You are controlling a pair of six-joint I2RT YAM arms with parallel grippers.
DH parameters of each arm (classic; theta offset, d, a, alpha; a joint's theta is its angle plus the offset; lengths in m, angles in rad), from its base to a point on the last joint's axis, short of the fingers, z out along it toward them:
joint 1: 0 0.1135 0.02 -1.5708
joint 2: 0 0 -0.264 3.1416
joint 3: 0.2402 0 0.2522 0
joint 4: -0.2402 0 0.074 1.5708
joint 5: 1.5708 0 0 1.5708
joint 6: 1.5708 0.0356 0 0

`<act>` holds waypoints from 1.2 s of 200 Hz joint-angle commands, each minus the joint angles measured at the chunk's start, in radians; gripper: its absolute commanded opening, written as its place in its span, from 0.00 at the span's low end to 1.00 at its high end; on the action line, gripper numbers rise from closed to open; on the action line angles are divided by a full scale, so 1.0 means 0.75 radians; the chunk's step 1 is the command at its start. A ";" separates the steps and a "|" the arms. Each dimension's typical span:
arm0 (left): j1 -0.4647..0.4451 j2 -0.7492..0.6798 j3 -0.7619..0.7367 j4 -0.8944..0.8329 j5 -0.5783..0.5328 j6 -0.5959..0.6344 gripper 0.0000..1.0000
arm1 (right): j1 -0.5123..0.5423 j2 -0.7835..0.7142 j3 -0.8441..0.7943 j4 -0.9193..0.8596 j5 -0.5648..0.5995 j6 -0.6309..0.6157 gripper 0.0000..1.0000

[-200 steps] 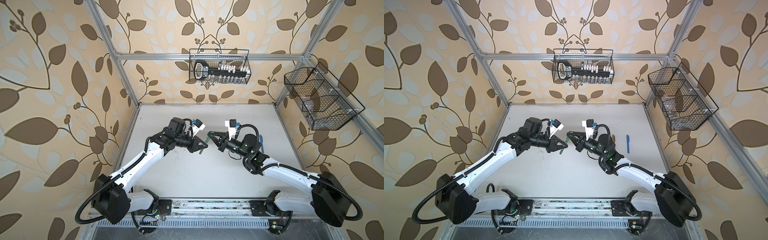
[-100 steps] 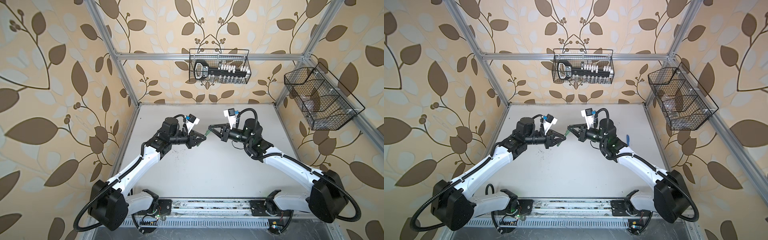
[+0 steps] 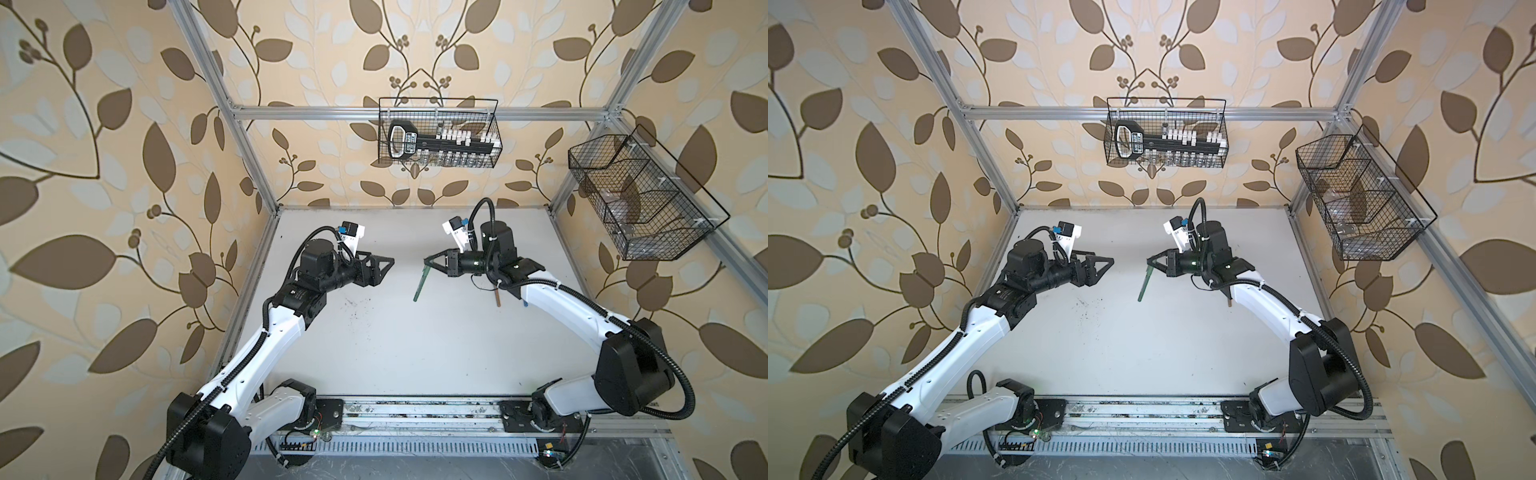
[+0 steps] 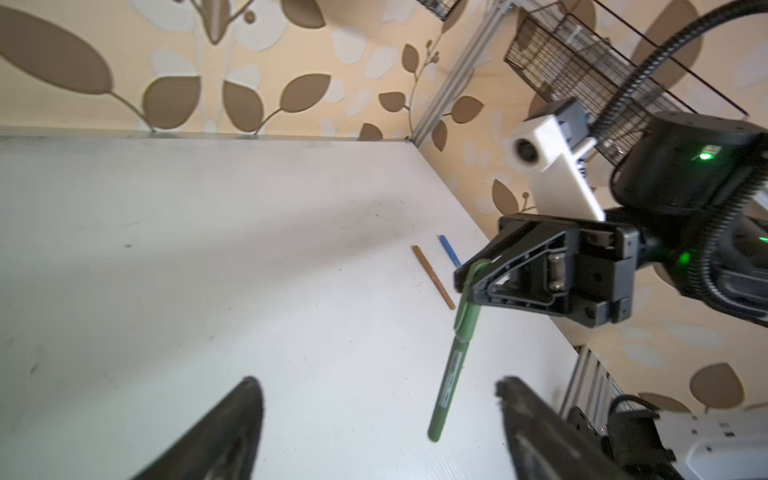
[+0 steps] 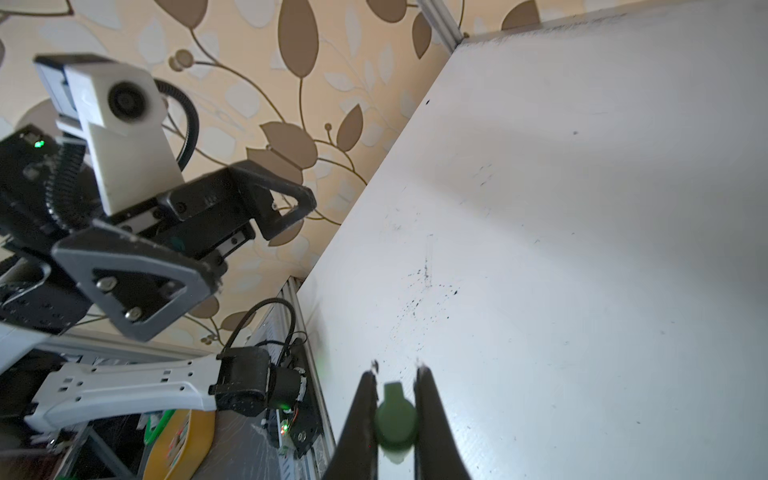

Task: Insert the pens into the pen caps
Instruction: 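Open the left gripper and release the pen while the right gripper holds it, then lower the capped green pen with the right gripper while the left arm withdraws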

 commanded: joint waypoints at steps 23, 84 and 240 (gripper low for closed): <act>-0.005 -0.118 0.096 -0.401 -0.713 -0.065 0.99 | -0.146 0.099 0.273 -0.701 0.167 -0.317 0.00; -0.005 -0.159 0.000 -0.401 -0.849 -0.173 0.99 | -0.309 0.470 0.413 -0.915 0.281 -0.532 0.00; -0.005 -0.181 -0.121 -0.408 -0.996 -0.182 0.99 | -0.410 0.963 0.715 -1.022 0.486 -0.597 0.07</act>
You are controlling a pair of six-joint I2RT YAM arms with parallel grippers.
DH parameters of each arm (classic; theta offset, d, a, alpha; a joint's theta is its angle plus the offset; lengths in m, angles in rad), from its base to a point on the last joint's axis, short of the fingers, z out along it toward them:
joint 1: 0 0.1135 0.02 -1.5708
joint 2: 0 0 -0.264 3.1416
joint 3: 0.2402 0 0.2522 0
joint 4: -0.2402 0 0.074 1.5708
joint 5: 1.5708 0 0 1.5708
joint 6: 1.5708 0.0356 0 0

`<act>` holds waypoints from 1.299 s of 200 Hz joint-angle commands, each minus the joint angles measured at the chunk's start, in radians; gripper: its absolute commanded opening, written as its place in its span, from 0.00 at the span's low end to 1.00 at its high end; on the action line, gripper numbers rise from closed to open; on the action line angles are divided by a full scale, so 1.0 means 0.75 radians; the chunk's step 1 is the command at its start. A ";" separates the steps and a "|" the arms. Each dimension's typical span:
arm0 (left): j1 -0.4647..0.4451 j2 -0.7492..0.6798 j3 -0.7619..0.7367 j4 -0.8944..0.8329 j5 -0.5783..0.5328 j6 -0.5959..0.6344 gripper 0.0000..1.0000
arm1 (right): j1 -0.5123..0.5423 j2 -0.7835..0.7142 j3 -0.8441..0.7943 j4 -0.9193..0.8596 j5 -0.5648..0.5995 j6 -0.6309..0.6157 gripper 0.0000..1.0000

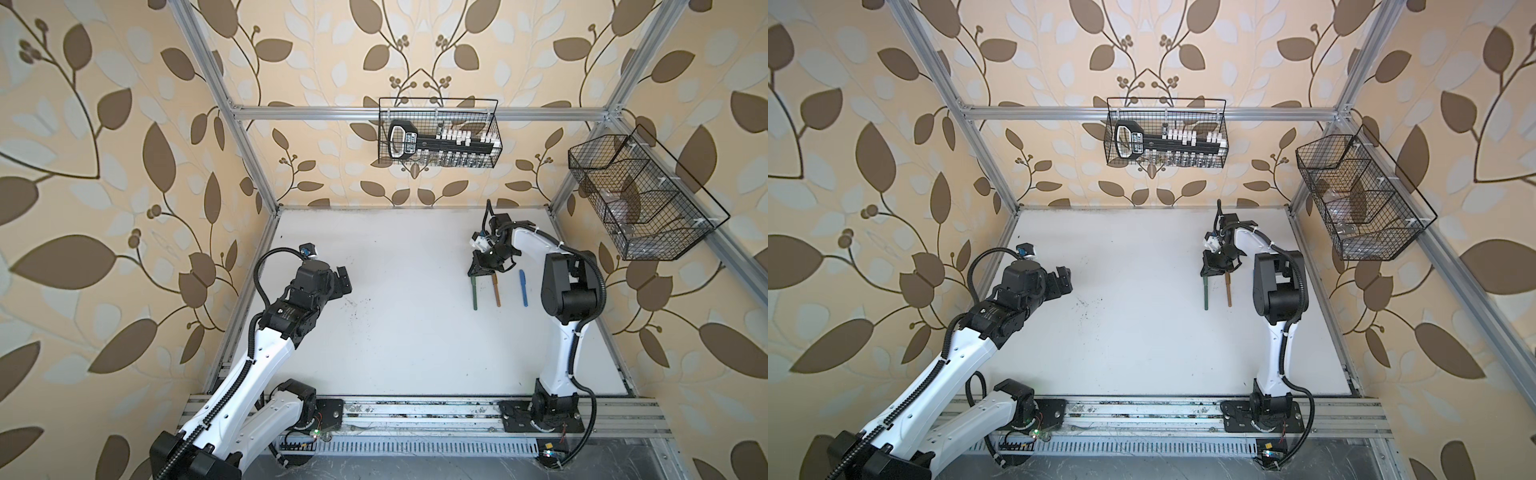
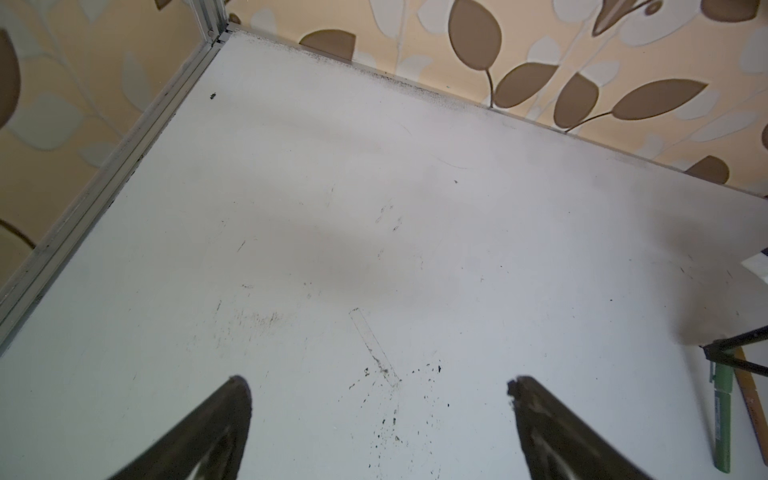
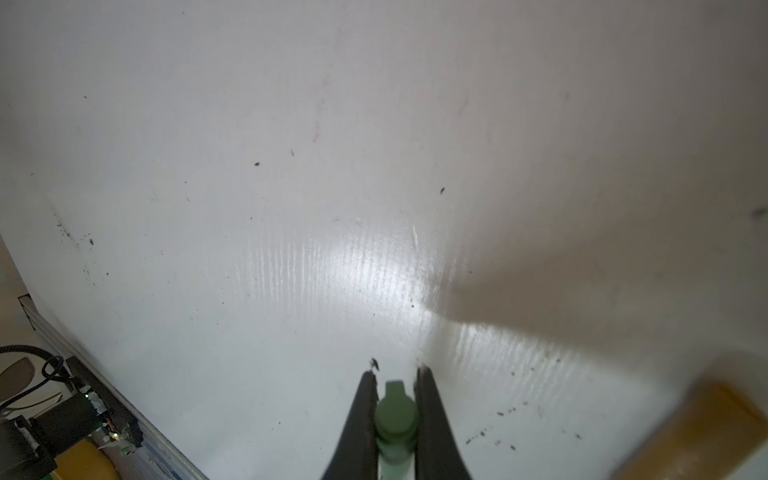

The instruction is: Insert the pens into the pen caps

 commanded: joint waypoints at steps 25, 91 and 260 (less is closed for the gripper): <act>0.000 -0.003 -0.042 0.046 -0.121 -0.019 0.99 | -0.004 0.068 0.032 0.053 0.086 -0.022 0.18; 0.000 0.031 -0.058 0.121 -0.241 0.084 0.99 | -0.003 -0.061 0.032 0.155 0.151 0.032 0.45; 0.316 0.407 -0.678 1.582 -0.324 0.414 0.99 | 0.074 -1.459 -1.969 2.214 1.049 0.127 1.00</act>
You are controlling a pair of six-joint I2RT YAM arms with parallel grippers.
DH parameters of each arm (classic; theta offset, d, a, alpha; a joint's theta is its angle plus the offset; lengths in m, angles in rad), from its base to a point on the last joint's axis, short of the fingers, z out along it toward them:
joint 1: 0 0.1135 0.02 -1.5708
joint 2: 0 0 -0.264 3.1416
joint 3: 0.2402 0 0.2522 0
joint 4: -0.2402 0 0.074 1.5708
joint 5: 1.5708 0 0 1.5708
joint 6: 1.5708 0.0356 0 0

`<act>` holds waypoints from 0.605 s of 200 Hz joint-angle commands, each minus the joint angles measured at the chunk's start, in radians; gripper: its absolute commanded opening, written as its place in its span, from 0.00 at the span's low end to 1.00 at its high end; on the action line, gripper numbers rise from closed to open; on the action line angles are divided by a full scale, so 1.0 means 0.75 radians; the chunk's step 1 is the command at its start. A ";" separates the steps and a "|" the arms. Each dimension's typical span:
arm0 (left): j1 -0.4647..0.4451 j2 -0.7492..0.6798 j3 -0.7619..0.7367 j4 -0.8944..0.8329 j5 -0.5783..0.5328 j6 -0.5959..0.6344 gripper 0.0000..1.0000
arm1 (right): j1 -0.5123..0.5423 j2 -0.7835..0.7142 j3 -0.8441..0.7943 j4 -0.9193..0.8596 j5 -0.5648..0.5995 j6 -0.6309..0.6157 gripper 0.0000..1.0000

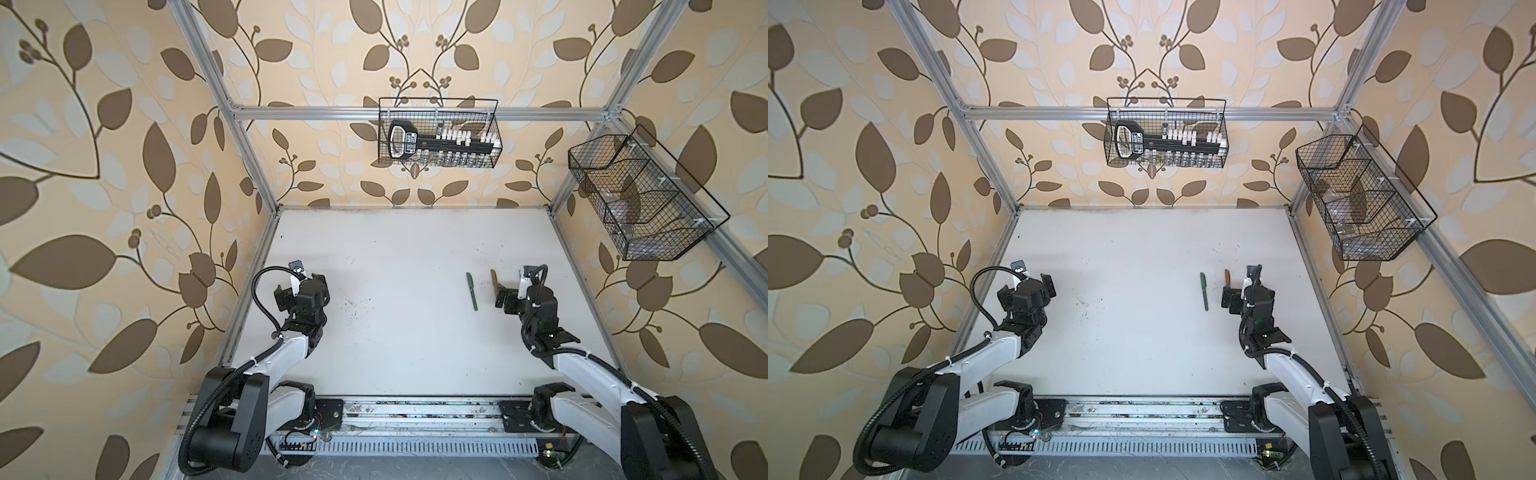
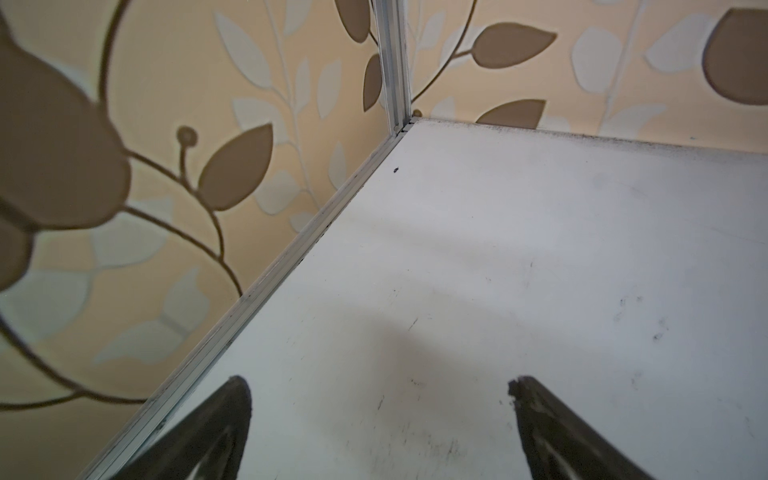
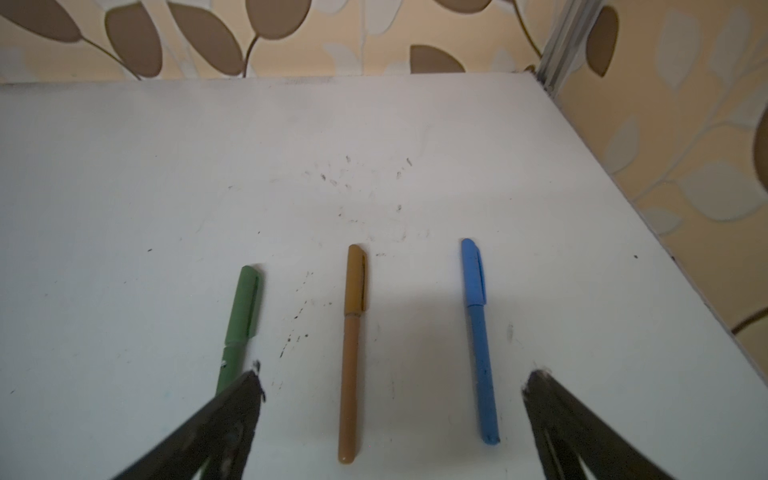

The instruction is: Insert the pens into the pen caps

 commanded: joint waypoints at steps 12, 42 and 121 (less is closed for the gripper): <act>0.055 0.071 -0.053 0.292 0.125 -0.052 0.99 | -0.012 0.085 -0.100 0.508 0.081 -0.067 1.00; 0.069 0.201 -0.045 0.371 0.172 -0.044 0.99 | 0.004 0.220 -0.168 0.809 0.113 -0.161 1.00; 0.077 0.476 0.058 0.414 0.234 -0.006 0.99 | -0.100 0.428 -0.093 0.833 -0.088 -0.124 1.00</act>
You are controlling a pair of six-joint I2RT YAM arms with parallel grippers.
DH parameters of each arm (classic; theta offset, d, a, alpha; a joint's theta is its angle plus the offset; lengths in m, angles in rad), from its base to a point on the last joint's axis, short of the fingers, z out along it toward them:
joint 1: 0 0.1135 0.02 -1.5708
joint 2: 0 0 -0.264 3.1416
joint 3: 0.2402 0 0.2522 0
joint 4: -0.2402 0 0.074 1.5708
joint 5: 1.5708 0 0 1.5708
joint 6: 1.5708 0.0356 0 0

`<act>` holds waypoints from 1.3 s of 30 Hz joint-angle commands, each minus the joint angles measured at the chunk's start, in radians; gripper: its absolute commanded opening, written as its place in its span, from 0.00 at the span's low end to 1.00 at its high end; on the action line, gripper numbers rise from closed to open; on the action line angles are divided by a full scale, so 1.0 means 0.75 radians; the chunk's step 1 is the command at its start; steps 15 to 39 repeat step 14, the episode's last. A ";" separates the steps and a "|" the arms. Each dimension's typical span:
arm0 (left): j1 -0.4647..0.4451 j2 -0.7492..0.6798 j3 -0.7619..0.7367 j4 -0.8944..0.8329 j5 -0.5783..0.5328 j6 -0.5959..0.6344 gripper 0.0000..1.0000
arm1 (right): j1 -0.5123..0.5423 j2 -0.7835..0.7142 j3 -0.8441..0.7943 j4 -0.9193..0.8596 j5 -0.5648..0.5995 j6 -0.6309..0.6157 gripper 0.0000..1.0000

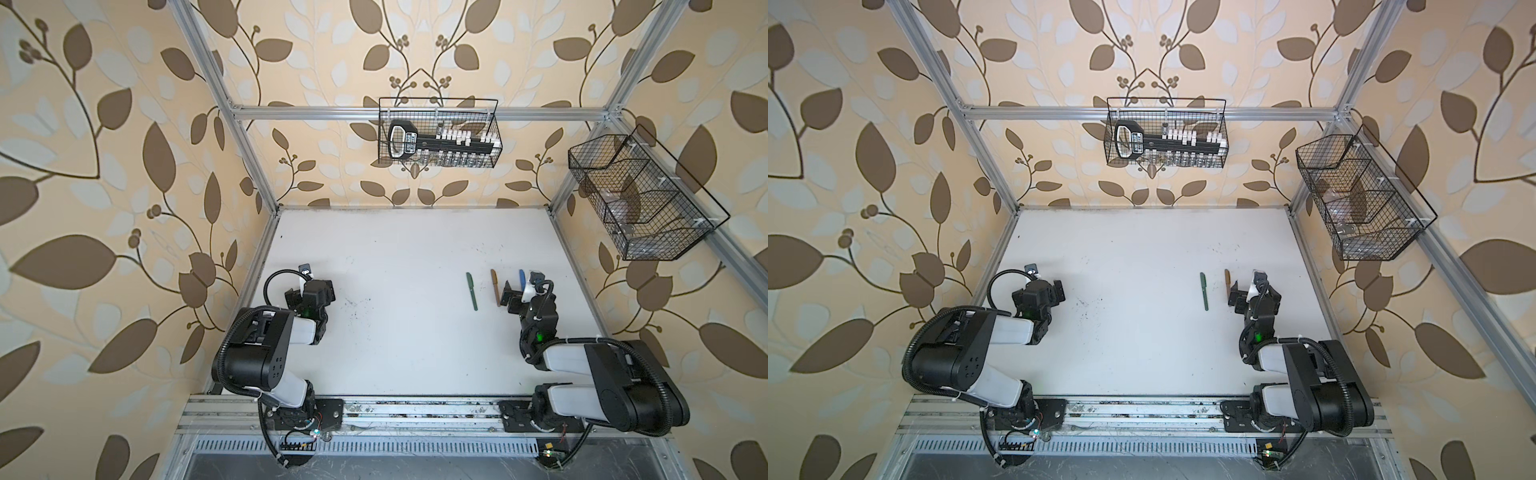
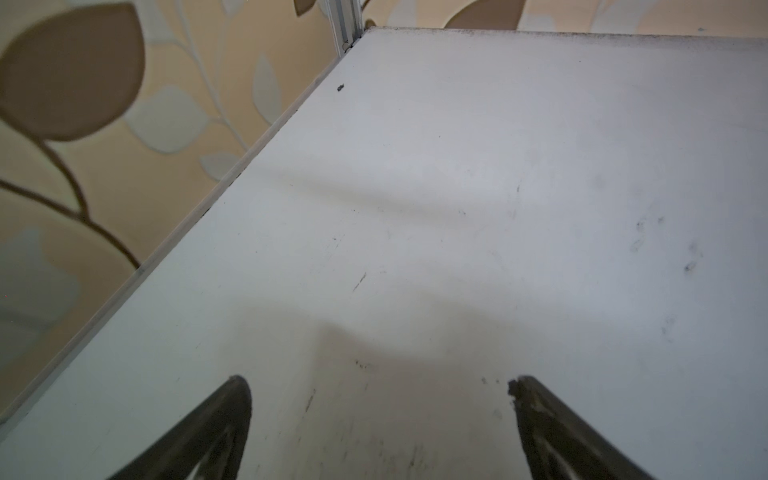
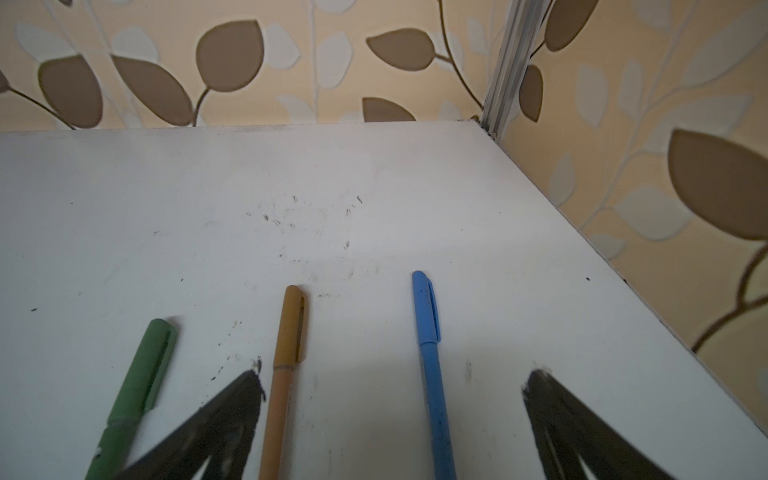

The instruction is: Insert the pens into the pen caps

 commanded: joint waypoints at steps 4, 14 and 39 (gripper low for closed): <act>0.013 -0.026 0.042 0.042 0.019 -0.008 0.99 | -0.023 -0.005 0.045 0.028 -0.158 -0.021 1.00; 0.013 -0.032 0.041 0.036 0.019 -0.009 0.99 | -0.023 -0.003 0.046 0.026 -0.170 -0.027 1.00; 0.013 -0.032 0.041 0.036 0.019 -0.009 0.99 | -0.023 -0.003 0.046 0.026 -0.170 -0.027 1.00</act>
